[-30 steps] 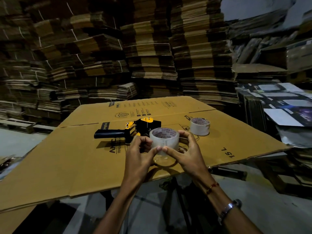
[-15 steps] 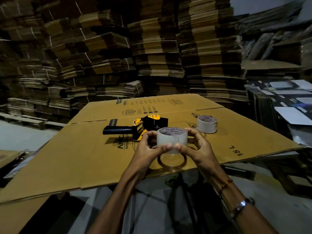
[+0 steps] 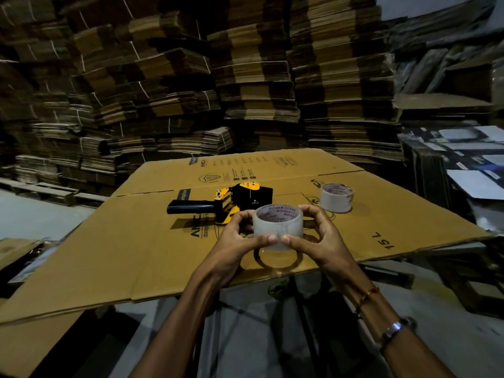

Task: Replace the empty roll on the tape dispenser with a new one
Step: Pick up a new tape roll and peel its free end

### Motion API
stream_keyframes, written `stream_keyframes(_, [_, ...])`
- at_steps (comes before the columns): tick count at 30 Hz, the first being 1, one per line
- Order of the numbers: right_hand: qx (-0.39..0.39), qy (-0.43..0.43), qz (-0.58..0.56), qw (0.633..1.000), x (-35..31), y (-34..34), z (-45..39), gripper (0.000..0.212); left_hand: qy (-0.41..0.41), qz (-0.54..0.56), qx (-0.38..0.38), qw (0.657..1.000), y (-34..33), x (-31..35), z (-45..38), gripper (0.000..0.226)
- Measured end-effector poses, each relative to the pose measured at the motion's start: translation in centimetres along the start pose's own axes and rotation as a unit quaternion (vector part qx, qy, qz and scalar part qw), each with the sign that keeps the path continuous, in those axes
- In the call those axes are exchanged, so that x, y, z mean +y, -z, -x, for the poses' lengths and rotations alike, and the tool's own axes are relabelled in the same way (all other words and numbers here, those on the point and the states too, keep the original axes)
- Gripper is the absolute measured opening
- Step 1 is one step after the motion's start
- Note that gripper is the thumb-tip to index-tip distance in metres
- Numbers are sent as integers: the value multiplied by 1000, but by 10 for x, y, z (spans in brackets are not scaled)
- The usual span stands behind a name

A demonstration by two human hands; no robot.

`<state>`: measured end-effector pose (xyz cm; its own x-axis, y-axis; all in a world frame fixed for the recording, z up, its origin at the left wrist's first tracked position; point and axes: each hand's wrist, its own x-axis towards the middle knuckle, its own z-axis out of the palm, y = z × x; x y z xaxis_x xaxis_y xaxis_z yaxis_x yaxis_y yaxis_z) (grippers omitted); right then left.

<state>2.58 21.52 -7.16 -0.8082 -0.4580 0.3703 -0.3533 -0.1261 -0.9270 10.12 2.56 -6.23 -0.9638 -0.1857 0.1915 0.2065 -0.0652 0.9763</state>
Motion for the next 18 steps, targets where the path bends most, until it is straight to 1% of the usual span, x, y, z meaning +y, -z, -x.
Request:
stream_keyframes(2, [29,4,4,1000,-1,-6,1,76,7,17,-5,1000,1,-1,0,75])
stream_keyframes(5, [69,11,28,997,-1,-14,3,79,11,32,-25,999,-1,1,2,74])
stream_keyframes(7, [72,19,41,996,0,-15,4,81,12,35,-33,999,-1,2,3,71])
stream_keyframes(10, [68,15,10,998,0,-12,4,78,12,31,-33,999,0,2,4,66])
stream_keyframes(14, [29,-14,-43,999,3,-3,-3,70,6,34,-58,998,3,2,4,61])
stream_keyframes(16, [-10,-38,-56,998,4,4,-9,75,11,43,-78,996,3,4,5,67])
stream_keyframes(18, [-55,-63,-84,993,3,9,-13,87,22,46,-96,994,4,5,5,78])
